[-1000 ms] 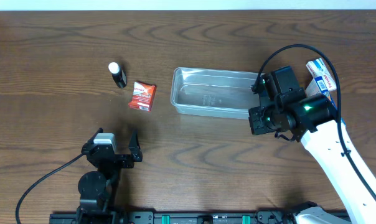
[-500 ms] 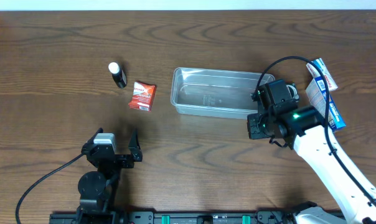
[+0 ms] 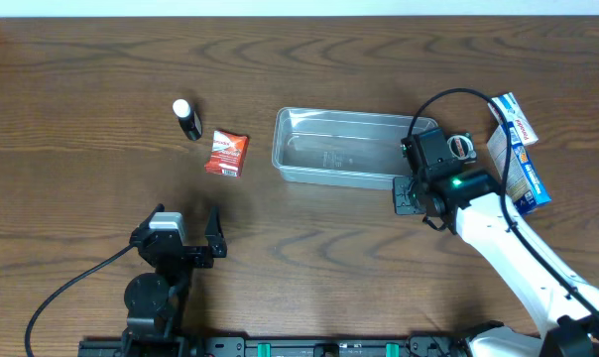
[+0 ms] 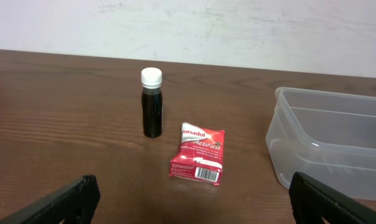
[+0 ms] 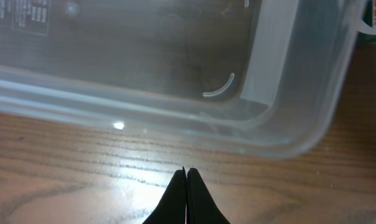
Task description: Pack container
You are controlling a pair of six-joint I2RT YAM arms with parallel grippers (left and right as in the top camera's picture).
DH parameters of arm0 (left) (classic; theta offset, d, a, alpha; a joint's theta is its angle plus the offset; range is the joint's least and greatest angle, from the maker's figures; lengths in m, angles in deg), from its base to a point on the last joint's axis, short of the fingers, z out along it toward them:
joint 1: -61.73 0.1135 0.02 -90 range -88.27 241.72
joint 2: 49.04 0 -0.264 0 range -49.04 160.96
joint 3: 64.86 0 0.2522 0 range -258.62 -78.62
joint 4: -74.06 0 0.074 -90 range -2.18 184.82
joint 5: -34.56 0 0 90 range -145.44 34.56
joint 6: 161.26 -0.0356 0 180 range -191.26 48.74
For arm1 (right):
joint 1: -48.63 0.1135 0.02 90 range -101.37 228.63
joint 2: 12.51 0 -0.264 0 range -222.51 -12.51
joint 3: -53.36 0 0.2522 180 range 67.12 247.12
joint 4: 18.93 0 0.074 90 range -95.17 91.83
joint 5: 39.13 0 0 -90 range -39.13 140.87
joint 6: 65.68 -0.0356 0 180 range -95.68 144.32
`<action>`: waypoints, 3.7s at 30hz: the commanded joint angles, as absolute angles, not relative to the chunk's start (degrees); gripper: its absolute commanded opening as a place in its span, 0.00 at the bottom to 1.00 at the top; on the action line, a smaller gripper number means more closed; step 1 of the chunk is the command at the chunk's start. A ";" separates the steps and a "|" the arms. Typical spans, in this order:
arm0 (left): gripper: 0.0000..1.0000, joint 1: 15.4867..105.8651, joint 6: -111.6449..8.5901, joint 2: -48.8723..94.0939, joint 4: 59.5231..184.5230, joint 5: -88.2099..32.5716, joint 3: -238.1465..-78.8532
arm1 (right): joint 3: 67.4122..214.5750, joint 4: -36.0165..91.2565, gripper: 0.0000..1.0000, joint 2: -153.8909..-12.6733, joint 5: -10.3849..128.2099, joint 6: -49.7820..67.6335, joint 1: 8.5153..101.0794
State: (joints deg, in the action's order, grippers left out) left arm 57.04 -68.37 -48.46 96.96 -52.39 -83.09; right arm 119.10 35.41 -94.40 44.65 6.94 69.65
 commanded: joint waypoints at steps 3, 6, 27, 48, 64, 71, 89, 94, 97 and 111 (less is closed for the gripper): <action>0.98 56.93 -69.11 -48.81 97.55 -51.99 -81.52 | 118.80 34.21 0.01 -97.00 41.83 6.13 70.30; 0.98 56.93 -69.11 -48.81 97.55 -51.99 -81.52 | 118.80 34.17 0.01 -97.30 39.45 6.15 70.30; 0.98 56.93 -69.11 -48.81 97.55 -51.99 -81.52 | 118.80 29.95 0.01 -97.28 36.24 8.75 70.30; 0.98 56.93 -69.11 -48.81 97.55 -51.99 -81.52 | 134.53 55.11 0.01 -79.07 33.83 14.43 64.14; 0.98 56.93 -69.11 -48.81 97.55 -51.99 -81.52 | 137.27 50.47 0.01 -83.25 44.13 29.73 29.80; 0.98 56.93 -69.11 -48.81 97.55 -51.97 -81.52 | 137.94 47.94 0.01 -93.15 44.76 41.30 27.97; 0.98 56.93 -69.11 -48.81 97.55 -51.97 -81.52 | 138.62 39.59 0.87 -97.11 47.95 44.95 27.55; 0.98 56.93 -69.11 -48.81 97.55 -51.99 -81.52 | 138.60 40.90 0.95 -98.64 52.39 45.10 27.55; 0.98 56.93 -69.11 -48.81 97.55 -51.99 -81.52 | 138.60 42.58 0.94 -101.46 54.09 46.10 27.53; 0.98 56.93 -69.11 -48.81 97.55 -51.99 -81.52 | 138.62 39.76 0.97 -111.40 54.09 47.74 27.53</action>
State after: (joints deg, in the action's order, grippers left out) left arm 57.04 -68.37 -48.46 96.96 -52.39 -83.07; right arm 137.68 39.96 -111.23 53.39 47.07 28.16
